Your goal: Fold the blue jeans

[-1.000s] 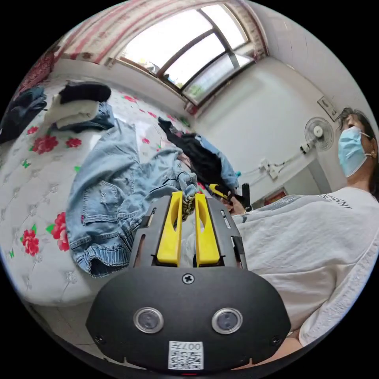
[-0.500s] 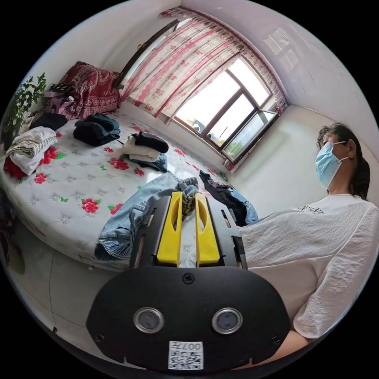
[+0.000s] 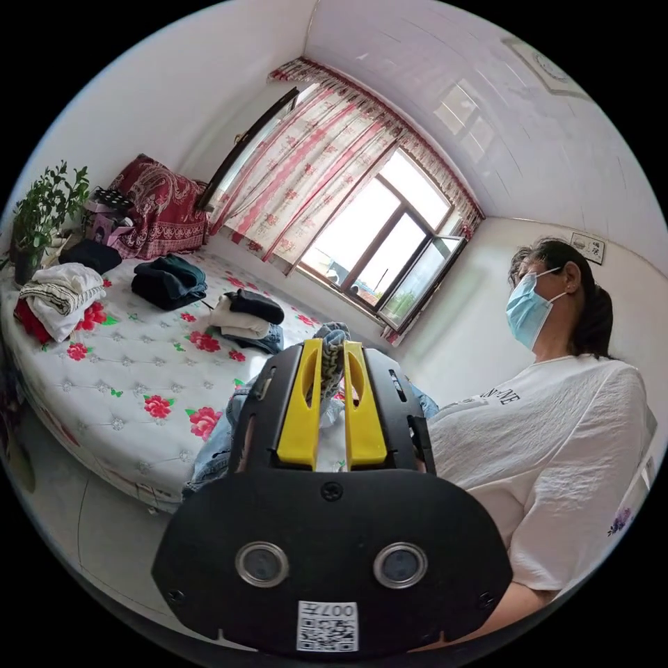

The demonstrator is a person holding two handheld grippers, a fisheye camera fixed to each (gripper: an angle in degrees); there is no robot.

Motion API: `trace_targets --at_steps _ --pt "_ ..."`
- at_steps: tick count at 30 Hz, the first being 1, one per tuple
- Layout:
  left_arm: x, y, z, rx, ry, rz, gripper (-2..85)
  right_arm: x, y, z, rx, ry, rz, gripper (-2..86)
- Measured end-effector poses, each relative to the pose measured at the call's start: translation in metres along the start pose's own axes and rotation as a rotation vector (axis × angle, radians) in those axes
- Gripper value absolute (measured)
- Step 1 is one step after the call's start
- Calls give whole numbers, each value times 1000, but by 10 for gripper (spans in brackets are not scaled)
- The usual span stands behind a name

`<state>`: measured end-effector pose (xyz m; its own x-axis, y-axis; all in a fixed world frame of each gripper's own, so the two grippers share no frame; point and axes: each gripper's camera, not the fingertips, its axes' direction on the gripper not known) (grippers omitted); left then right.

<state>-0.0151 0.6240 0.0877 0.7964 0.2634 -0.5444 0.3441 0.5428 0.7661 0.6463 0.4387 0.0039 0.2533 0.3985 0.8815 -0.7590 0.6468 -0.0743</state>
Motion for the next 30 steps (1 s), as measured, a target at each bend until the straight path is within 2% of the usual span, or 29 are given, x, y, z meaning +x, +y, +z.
trace_targets --at_steps 2,4,6,10,14,16,19,23,25,27,30 --pt "-1 -2 -7 41 5 -3 49 -20 11 -39 94 -84 -52 0" --pt "0 -8 -9 67 15 14 47 -62 27 -97 231 -198 -190 -2" --pt "4 -21 -7 92 38 60 40 -105 37 -135 298 -227 -330 -2" --pt "6 -49 0 164 62 118 24 -224 58 -183 319 -147 -668 -2" --pt "-16 -90 28 175 3 129 16 -309 76 -164 315 -18 -872 -2" --pt "-34 -110 43 173 -30 120 15 -349 69 -125 285 46 -946 -2" --pt "-77 -147 70 203 -135 93 19 -379 31 -49 208 40 -918 0" --pt "-150 -192 131 201 -551 30 42 -388 -16 84 87 95 -873 9" --pt "-193 -200 165 100 -702 -92 51 -359 -35 178 -41 262 -788 21" --pt "-237 -192 195 -35 -849 -243 48 -316 -39 230 -121 382 -712 28" --pt "-262 -158 219 -172 -841 -233 53 -222 -36 277 -230 491 -567 39"
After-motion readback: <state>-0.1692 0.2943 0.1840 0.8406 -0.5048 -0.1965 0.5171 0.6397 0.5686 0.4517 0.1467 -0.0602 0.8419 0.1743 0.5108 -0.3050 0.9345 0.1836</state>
